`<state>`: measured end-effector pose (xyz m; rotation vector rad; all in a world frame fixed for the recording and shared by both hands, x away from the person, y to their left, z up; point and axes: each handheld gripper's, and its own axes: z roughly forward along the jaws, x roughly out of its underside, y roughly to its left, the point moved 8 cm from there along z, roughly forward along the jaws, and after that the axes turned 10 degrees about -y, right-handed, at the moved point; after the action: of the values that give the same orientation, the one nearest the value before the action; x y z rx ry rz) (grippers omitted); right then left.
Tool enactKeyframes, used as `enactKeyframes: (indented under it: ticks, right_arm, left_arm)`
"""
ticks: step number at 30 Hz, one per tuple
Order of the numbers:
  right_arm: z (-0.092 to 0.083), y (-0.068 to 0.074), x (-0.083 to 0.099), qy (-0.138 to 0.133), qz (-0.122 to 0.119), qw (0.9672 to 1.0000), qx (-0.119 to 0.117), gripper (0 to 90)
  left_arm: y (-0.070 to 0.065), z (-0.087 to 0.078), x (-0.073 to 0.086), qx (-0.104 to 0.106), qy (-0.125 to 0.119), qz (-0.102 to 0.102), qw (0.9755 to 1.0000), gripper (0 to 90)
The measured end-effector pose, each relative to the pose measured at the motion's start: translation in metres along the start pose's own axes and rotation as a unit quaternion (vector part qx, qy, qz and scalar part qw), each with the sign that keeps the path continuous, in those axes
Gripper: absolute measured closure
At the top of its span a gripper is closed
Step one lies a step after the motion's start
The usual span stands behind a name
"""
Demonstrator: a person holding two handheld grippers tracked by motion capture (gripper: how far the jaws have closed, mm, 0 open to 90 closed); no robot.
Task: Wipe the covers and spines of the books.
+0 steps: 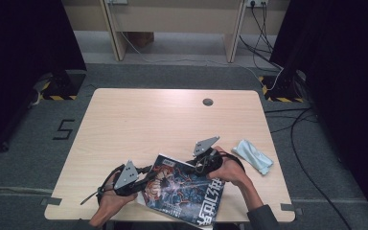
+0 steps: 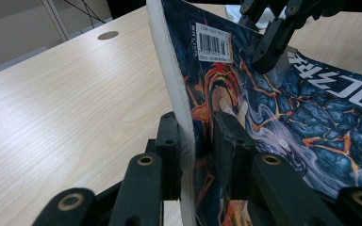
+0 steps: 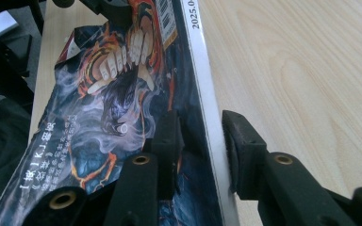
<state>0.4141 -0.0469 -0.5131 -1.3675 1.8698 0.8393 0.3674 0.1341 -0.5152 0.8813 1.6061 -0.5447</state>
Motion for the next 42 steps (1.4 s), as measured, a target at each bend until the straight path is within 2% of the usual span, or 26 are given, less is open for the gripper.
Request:
enactKeyframes:
  ticks: [8,12,19,23,27,29,30,32,35,38,40,42]
  right_arm:
    - [-0.001,0.002,0.0,0.003,-0.004,1.0,-0.003,70.7]
    - [-0.003,0.007,-0.004,0.008,-0.022,0.9997,0.001,75.4]
    - [-0.004,0.018,-0.013,0.014,-0.038,0.9989,0.024,80.1]
    - [-0.007,0.023,-0.017,0.016,-0.044,0.9983,0.034,81.8]
    - [-0.007,0.025,-0.02,0.037,-0.062,0.9963,0.047,83.2]
    - [-0.007,0.023,-0.023,0.043,-0.059,0.9956,0.058,83.2]
    - [-0.007,0.023,-0.024,0.045,-0.061,0.9955,0.056,83.3]
    - [-0.008,0.021,-0.027,0.044,-0.056,0.9957,0.06,83.2]
    - [-0.012,0.018,-0.031,0.049,-0.057,0.9953,0.06,83.2]
    - [-0.019,0.013,-0.038,0.053,-0.057,0.9943,0.072,83.3]
    - [-0.025,0.007,-0.043,0.056,-0.062,0.993,0.083,83.2]
    - [-0.03,0.0,-0.047,0.059,-0.066,0.9913,0.098,83.2]
  left_arm:
    - [0.0,0.001,0.001,-0.006,0.004,-0.002,1.0,72.5]
    - [0.005,0.002,0.003,-0.017,0.008,-0.012,0.9998,71.5]
    - [0.01,0.001,0.002,-0.031,0.003,-0.025,0.9992,68.2]
    - [0.013,0.001,0.0,-0.036,-0.006,-0.04,0.9985,65.9]
    - [0.017,0.0,-0.001,-0.041,-0.016,-0.053,0.9977,62.5]
    - [0.017,-0.001,-0.002,-0.044,-0.019,-0.056,0.9973,61.0]
    - [0.018,-0.002,-0.002,-0.045,-0.018,-0.058,0.9971,59.1]
    - [0.02,-0.003,-0.001,-0.051,-0.016,-0.068,0.9962,52.9]
    - [0.024,-0.008,0.0,-0.061,-0.013,-0.085,0.9944,48.4]
    - [0.026,-0.013,0.002,-0.063,-0.006,-0.104,0.9926,44.7]
    - [0.026,-0.015,0.008,-0.064,0.014,-0.112,0.9915,44.7]
    - [0.026,-0.017,0.016,-0.067,0.036,-0.127,0.989,43.3]
